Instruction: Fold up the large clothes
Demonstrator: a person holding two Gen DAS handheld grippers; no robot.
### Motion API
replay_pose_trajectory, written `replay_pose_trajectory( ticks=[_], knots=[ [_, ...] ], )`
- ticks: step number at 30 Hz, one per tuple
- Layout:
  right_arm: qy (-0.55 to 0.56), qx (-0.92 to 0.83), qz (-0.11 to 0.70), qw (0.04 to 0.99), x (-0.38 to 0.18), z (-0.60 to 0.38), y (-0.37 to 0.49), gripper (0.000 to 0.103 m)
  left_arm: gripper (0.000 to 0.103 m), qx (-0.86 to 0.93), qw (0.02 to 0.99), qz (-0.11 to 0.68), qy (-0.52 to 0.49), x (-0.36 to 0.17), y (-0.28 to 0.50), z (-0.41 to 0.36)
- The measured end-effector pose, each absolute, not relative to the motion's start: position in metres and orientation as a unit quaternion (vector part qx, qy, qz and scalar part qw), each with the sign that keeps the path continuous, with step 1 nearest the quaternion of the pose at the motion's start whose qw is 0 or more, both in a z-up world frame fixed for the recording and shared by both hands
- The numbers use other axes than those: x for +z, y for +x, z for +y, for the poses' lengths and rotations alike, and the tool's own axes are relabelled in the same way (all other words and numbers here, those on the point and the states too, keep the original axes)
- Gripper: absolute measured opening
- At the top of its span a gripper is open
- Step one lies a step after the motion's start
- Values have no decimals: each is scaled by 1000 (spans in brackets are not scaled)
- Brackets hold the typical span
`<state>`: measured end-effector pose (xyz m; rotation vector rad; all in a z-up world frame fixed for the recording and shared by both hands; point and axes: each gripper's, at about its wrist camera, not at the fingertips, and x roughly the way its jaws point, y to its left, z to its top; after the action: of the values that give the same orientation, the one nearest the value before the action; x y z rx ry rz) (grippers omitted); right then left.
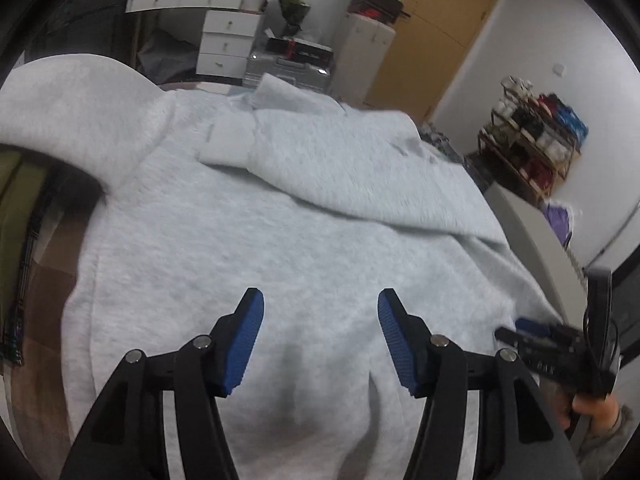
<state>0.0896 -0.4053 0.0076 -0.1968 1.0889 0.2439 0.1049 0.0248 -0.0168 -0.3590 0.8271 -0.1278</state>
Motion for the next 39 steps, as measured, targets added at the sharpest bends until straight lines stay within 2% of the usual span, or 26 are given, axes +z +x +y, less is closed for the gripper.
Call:
replay_pose_trajectory(
  ticks=[5,10,16,17,18,20,21,27,33,34,36,39],
  knots=[
    [-37,141,503,852,14,-420,85,56,55,-7,905,381,-189,-8,150,40],
    [-14,149,511,847,11,-425,81,56,55,-18,874,408,-262,-47,203,43],
    [-4,155,515,843,9,-429,80,56,52,5,853,433,-291,-71,240,43],
    [-2,156,514,843,9,-430,81,56,42,4,853,425,-303,-71,241,43],
    [0,157,514,843,9,-431,81,56,26,2,854,420,-308,-69,241,44],
    [2,159,514,843,9,-431,81,56,6,6,860,415,-298,-66,241,42],
    [1,159,514,843,9,-432,81,56,4,7,865,405,-295,-62,236,41],
    [-1,149,515,844,11,-433,80,56,4,13,912,334,-238,-14,186,40],
    [5,137,514,847,20,-430,82,56,10,38,865,447,-225,-71,202,46],
    [4,135,508,851,25,-430,81,56,12,39,870,437,-223,-67,198,44],
    [3,130,496,859,36,-430,81,56,27,42,878,426,-215,-57,191,44],
    [20,129,479,868,54,-431,86,56,41,27,904,372,-212,-37,180,45]
  ],
)
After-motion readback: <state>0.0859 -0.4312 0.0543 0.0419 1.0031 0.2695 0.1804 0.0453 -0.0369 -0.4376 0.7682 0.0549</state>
